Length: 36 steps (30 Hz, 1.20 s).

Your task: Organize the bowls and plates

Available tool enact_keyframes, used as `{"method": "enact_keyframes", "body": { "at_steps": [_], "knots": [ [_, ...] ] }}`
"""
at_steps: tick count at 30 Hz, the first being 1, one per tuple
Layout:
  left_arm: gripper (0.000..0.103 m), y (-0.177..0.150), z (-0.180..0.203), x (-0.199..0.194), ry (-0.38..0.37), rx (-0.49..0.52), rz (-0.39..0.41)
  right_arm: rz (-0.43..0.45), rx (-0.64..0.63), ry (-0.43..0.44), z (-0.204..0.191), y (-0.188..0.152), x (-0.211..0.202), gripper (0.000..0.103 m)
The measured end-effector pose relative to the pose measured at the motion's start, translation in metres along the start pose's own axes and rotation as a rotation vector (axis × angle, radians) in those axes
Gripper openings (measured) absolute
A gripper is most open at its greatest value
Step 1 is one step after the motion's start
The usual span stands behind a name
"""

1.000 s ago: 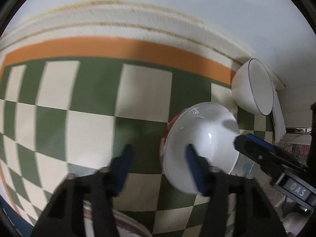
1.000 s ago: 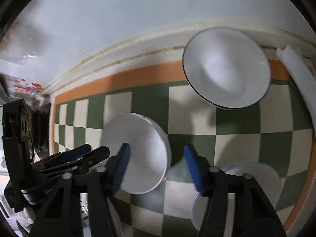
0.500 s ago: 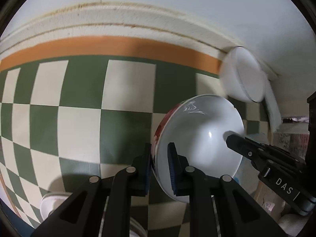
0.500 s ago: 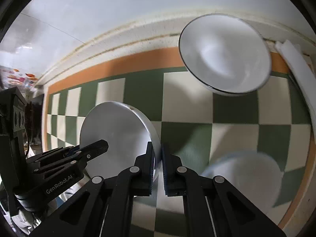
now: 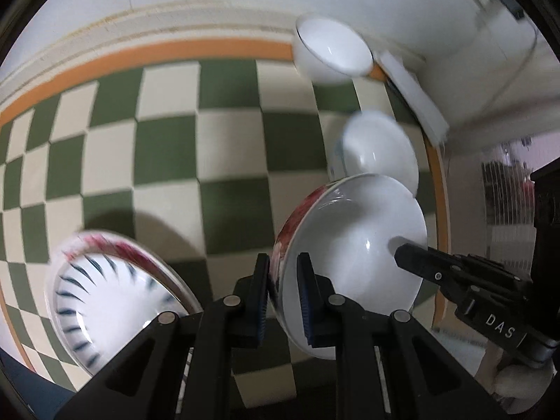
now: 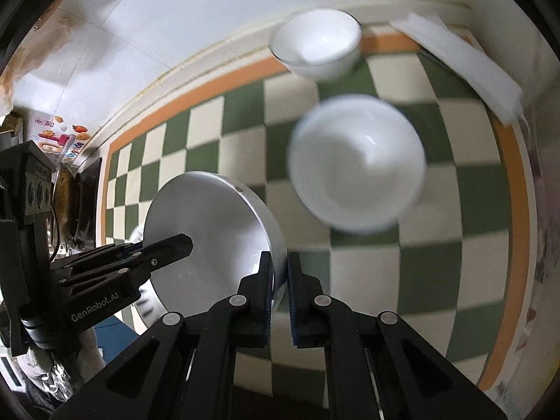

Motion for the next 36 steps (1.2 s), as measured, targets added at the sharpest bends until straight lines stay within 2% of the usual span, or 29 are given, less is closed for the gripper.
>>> {"method": "enact_keyframes", "body": {
  "at_steps": [8,18,25,30,33,36],
  "knots": [
    [0.014,-0.025,0.007,0.046,0.049,0.029,-0.069,-0.047,0.06,0.009,0.034,-0.04,0.037,0.009],
    [0.014,-0.032,0.008,0.071,0.092,0.033,-0.102,-0.093,0.078,0.02,0.05,-0.053,0.061,0.009],
    [0.014,-0.033,0.016,0.082,0.118,0.034,-0.099,-0.107,0.058,0.022,0.045,-0.049,0.062,0.011],
    [0.017,-0.034,0.013,0.089,0.12,0.0,-0.147,-0.129,0.059,0.037,0.043,-0.046,0.061,0.012],
    [0.017,-0.034,0.016,0.077,0.108,-0.014,-0.128,-0.116,0.074,0.07,0.046,-0.044,0.048,0.014],
    [0.017,-0.03,0.019,0.053,0.095,-0.023,-0.085,-0.077,0.091,0.091,0.053,-0.04,0.024,0.022]
  ]
}}
Point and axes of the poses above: each gripper's, at about its wrist camera, not at the fingertips, and x roughly the way its jaws point, z to its right, y to its top, the point moved 3 cm from there along x, roughly the way its jaws point, and after that the axes turned 5 degrees about -x, right-handed, at the moved point
